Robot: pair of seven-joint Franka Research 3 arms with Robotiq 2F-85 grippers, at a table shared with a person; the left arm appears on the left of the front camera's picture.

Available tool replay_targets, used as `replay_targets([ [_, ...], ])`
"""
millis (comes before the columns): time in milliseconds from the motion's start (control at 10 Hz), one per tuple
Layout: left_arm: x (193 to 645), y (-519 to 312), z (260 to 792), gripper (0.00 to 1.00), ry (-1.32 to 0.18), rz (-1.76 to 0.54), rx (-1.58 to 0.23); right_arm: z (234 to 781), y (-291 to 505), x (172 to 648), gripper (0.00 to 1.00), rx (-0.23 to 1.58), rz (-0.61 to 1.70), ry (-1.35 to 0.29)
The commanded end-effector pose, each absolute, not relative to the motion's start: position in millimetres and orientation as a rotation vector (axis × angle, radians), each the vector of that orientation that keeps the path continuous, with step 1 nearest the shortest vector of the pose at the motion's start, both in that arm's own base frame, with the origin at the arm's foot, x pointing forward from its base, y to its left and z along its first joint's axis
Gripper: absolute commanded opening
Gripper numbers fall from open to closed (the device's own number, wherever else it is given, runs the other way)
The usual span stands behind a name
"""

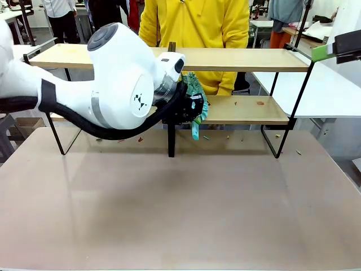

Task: Clean the shelves.
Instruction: Clean a randomly selected level of the Shelf with the Duster.

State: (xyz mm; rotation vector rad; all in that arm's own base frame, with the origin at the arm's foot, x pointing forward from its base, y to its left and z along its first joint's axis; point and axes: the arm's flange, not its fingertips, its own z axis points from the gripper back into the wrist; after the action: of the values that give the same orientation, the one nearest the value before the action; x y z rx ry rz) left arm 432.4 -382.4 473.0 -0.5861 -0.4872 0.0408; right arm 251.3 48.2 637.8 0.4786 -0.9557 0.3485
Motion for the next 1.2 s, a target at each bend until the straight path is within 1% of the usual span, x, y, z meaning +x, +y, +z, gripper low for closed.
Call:
replay_targets([
  [0, 446.3, -423.6, 483.0, 0.12, -0.458, 0.014, -0.579, 637.8, 48.1, 251.7, 1.00, 0.485, 0.350, -0.952],
  [300, 461.9, -442.2, 475.3, 0.12, -0.403, -0.018, -0.534, 637.8, 48.1, 251.7, 1.00, 0.485, 0.350, -0.952],
  [600, 463.8, -458.8, 477.4, 0.12, -0.370, -0.141, -0.629, 637.8, 48.1, 251.7, 1.00, 0.485, 0.350, -0.952],
  [900, 464.8, -475.3, 467.1, 0.12, -0.264, -0.257, -0.641, 637.8, 48.1, 251.7, 1.00, 0.485, 0.350, -0.952],
  [1100, 462.5, -482.0, 468.9, 0.12, -0.267, -0.305, -0.699, 637.8, 48.1, 251.7, 1.00, 0.485, 0.350, -0.952],
])
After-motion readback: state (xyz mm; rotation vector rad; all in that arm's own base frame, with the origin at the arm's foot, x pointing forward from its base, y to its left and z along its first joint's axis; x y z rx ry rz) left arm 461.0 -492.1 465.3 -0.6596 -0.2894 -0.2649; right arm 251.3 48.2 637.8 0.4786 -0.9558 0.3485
